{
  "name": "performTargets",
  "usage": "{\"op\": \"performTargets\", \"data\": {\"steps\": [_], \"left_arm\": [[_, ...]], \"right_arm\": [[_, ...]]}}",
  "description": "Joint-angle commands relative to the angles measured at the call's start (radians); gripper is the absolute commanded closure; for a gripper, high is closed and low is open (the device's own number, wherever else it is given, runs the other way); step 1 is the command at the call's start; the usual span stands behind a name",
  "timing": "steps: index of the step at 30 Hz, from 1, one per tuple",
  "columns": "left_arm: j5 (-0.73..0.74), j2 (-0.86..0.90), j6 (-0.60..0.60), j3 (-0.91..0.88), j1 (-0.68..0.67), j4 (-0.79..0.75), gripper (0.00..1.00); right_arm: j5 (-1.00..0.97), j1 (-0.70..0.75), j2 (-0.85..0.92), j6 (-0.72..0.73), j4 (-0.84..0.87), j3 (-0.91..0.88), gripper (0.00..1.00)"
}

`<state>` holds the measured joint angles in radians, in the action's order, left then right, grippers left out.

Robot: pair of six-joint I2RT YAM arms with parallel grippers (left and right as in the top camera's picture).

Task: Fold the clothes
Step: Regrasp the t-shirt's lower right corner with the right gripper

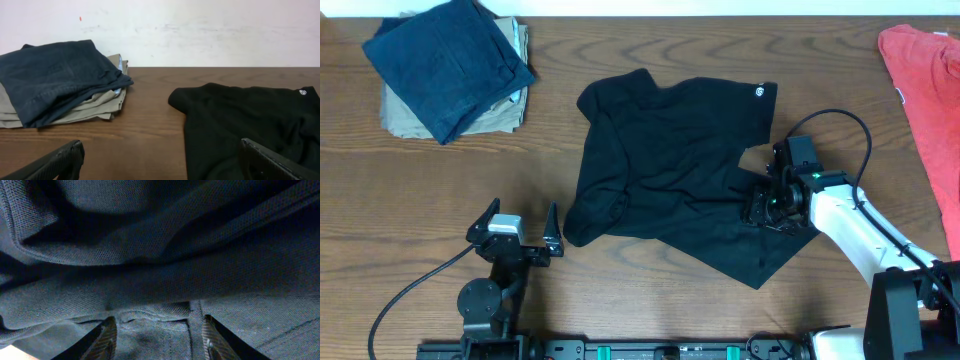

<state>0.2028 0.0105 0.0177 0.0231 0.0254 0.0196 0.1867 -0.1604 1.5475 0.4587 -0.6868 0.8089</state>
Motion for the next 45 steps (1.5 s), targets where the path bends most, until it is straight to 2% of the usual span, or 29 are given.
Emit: {"op": "performTargets", "data": {"steps": [1, 11, 30, 33, 42, 45], "left_arm": [[0.013, -0.006, -0.012, -0.019, 0.004, 0.031, 0.02], [0.013, -0.006, -0.012, -0.019, 0.004, 0.031, 0.02], [0.013, -0.005, -0.012, -0.019, 0.004, 0.03, 0.02], [0.013, -0.005, -0.012, -0.019, 0.004, 0.031, 0.02], [0.013, -0.005, -0.012, -0.019, 0.004, 0.03, 0.02], [0.013, -0.005, -0.012, -0.019, 0.004, 0.03, 0.02]], "right_arm": [[0.001, -0.011, -0.003, 0.02, 0.003, -0.007, 0.47], [0.0, -0.011, -0.003, 0.02, 0.026, -0.01, 0.41], [0.001, -0.011, -0.002, 0.054, 0.058, -0.053, 0.46], [0.001, -0.011, -0.002, 0.069, 0.075, -0.063, 0.53], [0.001, -0.01, -0.003, 0.087, 0.096, -0.059, 0.97], [0.001, -0.01, -0.003, 0.087, 0.095, -0.055, 0.99]]}}
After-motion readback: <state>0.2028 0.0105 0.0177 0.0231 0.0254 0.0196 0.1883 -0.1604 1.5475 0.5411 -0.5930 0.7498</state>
